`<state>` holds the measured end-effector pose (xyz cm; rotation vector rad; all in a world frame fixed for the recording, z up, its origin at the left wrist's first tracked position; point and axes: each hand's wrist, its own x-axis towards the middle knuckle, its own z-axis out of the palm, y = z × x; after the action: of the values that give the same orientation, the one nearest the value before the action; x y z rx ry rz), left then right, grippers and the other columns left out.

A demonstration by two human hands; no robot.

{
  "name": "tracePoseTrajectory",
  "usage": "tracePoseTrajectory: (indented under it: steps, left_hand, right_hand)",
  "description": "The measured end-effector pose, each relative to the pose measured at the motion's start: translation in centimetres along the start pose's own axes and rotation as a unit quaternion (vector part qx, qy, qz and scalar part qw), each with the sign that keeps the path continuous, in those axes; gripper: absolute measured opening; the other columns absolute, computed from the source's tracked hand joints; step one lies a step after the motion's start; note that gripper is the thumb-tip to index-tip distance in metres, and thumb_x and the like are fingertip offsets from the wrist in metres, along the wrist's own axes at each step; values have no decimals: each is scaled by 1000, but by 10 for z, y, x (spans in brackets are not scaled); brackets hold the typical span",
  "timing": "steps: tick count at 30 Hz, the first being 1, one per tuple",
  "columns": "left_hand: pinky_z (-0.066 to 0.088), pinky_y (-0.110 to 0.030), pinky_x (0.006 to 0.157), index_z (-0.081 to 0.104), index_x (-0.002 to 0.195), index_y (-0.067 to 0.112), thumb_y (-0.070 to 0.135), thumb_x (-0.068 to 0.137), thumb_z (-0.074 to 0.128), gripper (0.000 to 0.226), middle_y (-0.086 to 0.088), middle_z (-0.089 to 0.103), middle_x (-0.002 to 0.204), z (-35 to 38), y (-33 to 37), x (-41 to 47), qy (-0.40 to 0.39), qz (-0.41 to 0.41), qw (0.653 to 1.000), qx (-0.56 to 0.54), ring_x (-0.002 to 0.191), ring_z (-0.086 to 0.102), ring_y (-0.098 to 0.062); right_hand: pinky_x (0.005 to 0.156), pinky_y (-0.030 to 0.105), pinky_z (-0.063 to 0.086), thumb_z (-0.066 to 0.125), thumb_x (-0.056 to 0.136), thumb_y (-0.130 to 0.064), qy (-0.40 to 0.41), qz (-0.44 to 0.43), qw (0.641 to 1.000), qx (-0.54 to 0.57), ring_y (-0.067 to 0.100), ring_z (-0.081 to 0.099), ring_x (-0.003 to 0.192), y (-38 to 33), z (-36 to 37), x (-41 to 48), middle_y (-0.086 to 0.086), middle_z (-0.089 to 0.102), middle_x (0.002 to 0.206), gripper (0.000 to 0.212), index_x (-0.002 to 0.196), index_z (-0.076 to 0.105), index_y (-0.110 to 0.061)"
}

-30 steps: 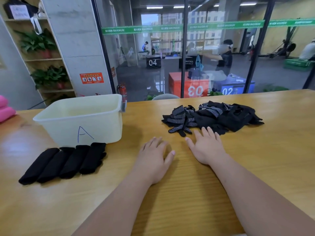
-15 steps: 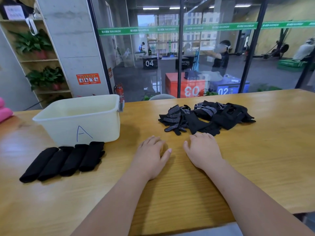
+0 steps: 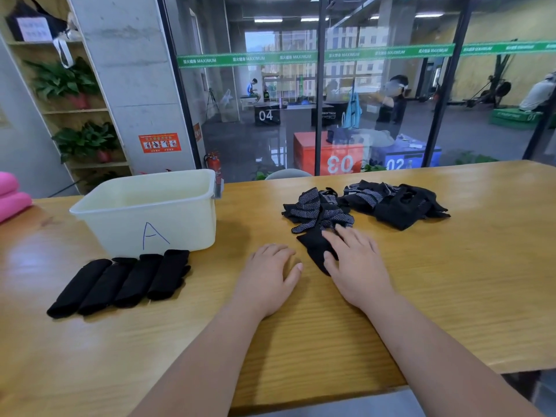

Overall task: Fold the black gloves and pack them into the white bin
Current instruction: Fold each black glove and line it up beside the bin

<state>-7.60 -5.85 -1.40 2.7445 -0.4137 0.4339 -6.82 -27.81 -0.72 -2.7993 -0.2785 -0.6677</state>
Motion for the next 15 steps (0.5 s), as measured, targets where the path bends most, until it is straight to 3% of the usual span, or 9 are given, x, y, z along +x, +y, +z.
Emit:
tracePoseTrajectory:
  steps: [1, 3, 6, 11, 15]
  left_hand:
    - [34, -41, 121, 57, 147, 30, 57, 107, 42, 51, 12, 52, 154, 0, 0, 0, -1, -1, 1000, -4, 148, 37, -14]
    - [34, -41, 120, 56, 149, 28, 53, 108, 43, 50, 11, 53, 153, 0, 0, 1, 3, -4, 1000, -15, 146, 39, -15]
    - [35, -42, 120, 53, 151, 25, 48, 109, 44, 48, 8, 55, 152, -1, -2, 3, 10, -22, 999, -38, 146, 40, -17]
    - [32, -44, 122, 39, 161, 29, 47, 111, 39, 53, 10, 47, 161, -2, -2, 4, -16, -28, 999, -30, 152, 32, -17]
    - [34, -43, 119, 43, 158, 29, 48, 110, 41, 52, 11, 51, 157, -3, -2, 4, -14, -25, 999, -23, 148, 35, -18]
  right_hand:
    - [128, 45, 18, 35, 108, -48, -43, 17, 999, -7, 17, 30, 153, 1, 3, 0, -8, 44, 162, 48, 152, 50, -37]
    - [128, 41, 17, 31, 108, -50, -67, 8, 998, -5, 13, 36, 148, 2, 3, 0, -13, 51, 156, 48, 148, 56, -38]
    - [117, 35, 29, 38, 106, -46, -44, -33, 998, 27, 8, 47, 128, -1, -4, 0, -22, 63, 136, 41, 133, 69, -40]
    - [100, 31, 46, 60, 97, -32, -55, -75, 984, 150, -2, 51, 109, -5, -13, -4, -31, 65, 107, 29, 121, 76, -38]
    - [89, 29, 53, 62, 90, -32, -39, -97, 967, 233, 0, 57, 106, -7, -15, -8, -24, 68, 97, 26, 108, 80, -40]
